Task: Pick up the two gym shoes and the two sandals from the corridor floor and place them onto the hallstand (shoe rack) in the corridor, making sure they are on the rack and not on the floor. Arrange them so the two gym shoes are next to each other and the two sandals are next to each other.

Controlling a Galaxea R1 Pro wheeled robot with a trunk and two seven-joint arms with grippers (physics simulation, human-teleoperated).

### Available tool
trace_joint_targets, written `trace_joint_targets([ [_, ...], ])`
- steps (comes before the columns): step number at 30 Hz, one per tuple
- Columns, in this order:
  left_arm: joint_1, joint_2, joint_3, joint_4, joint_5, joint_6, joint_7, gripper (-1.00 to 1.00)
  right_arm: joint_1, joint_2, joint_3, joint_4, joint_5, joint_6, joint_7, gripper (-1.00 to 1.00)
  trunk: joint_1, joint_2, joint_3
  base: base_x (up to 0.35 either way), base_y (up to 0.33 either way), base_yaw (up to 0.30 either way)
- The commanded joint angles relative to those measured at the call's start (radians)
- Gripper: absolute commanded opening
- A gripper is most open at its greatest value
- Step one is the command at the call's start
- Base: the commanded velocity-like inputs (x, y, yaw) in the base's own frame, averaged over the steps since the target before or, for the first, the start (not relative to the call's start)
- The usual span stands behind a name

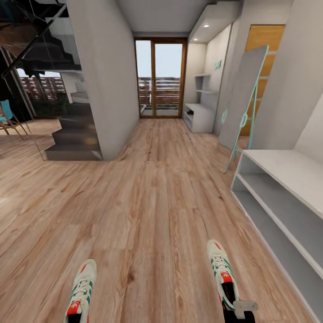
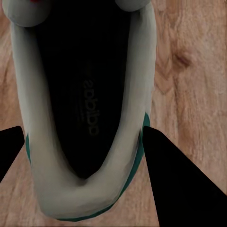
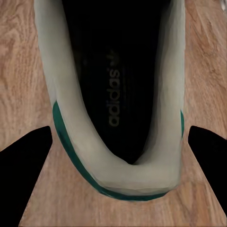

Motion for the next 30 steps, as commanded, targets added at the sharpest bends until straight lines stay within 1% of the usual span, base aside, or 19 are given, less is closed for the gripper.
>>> trace_joint_targets([
  [1, -0.001, -0.001, 0.009, 0.001, -0.009, -0.003, -0.004, -1.0, -0.001, 0.0, -0.004, 0.001, 0.011, -0.002, -0.006, -1.0, 0.0, 0.0, -0.001, 0.336, 0.122, 0.0],
  [14, -0.001, -0.001, 0.009, 0.001, -0.009, -0.004, -0.004, -1.0, -0.001, 0.0, -0.004, 0.001, 0.011, -0.002, -0.006, -1.0, 0.0, 0.0, -0.001, 0.336, 0.091, 0.0],
  [30, -0.001, -0.001, 0.009, 0.001, -0.009, -0.004, -0.004, -1.0, -0.001, 0.0, -0.005, 0.001, 0.011, -0.002, -0.006, -1.0, 0.0, 0.0, -0.001, 0.336, 0.007, 0.0],
])
